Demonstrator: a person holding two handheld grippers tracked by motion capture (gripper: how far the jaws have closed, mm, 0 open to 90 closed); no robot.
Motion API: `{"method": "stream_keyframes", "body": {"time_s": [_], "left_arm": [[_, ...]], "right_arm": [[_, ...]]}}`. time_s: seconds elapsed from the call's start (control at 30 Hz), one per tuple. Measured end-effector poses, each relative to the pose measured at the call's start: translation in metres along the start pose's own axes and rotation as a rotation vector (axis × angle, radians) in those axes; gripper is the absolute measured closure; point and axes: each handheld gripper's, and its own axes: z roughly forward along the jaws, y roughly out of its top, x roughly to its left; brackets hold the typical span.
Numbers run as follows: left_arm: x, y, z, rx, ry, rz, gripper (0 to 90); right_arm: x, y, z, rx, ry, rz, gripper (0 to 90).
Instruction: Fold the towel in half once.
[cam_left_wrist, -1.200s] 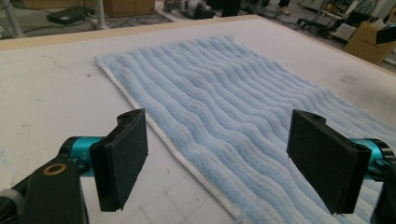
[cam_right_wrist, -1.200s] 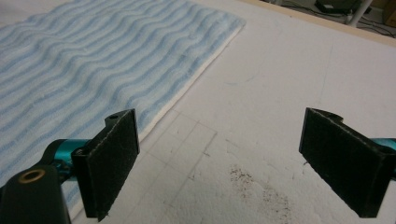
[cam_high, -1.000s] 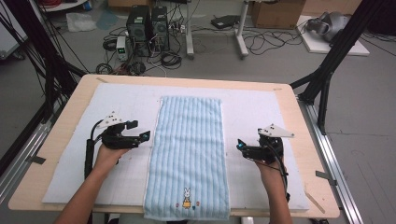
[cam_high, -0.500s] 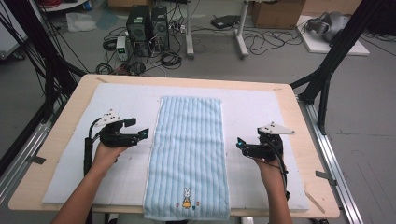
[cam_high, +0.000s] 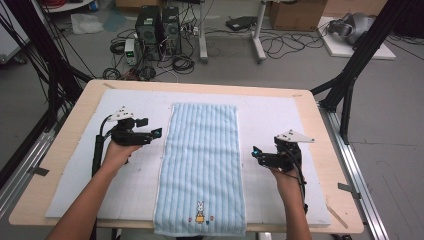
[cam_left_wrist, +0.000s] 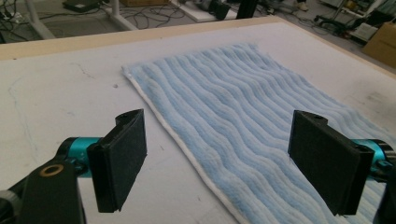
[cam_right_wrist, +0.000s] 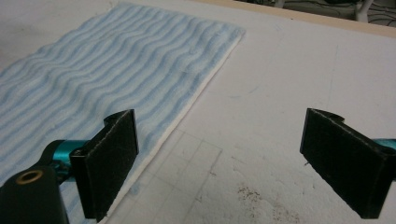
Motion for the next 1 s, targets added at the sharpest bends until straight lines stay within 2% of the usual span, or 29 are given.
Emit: {"method": "stream_keyframes", "body": {"time_s": [0.1,0.23,0.37,0.43,0.57,0.7,0.77,0.83,0.93,1.0], "left_arm": [[0.004,0.003,0.008,0.013,0.031,0.011,25.1],[0.009,0.000,0.025,0.054,0.072,-0.004,26.6],[0.013,0.002,0.041,0.058,0.070,-0.015,29.2],[0.014,0.003,0.050,0.080,0.070,-0.001,30.5],[0.019,0.005,0.065,0.123,0.077,-0.018,30.4],[0.019,0.004,0.077,0.146,0.088,-0.008,30.1],[0.017,0.003,0.082,0.164,0.098,0.011,30.1],[0.014,0.001,0.087,0.176,0.100,0.009,30.7],[0.011,-0.001,0.094,0.223,0.123,0.031,35.1],[0.010,-0.003,0.098,0.238,0.132,0.030,38.0]], "right_arm": [[0.002,0.000,0.001,0.008,0.008,-0.013,10.7],[0.004,-0.001,0.002,0.011,0.015,-0.024,10.7],[0.004,0.000,0.002,0.009,0.019,-0.031,10.7],[0.003,-0.001,0.002,0.012,0.018,-0.026,10.7],[0.002,-0.001,0.003,0.009,0.012,-0.021,10.7],[0.004,-0.001,0.003,0.015,0.015,-0.025,10.7],[0.004,-0.001,0.003,0.018,0.016,-0.028,10.7],[0.004,-0.001,0.003,0.024,0.017,-0.025,10.7],[0.004,-0.001,0.005,0.028,0.017,-0.026,10.7],[0.005,-0.001,0.007,0.036,0.020,-0.030,10.7]]}}
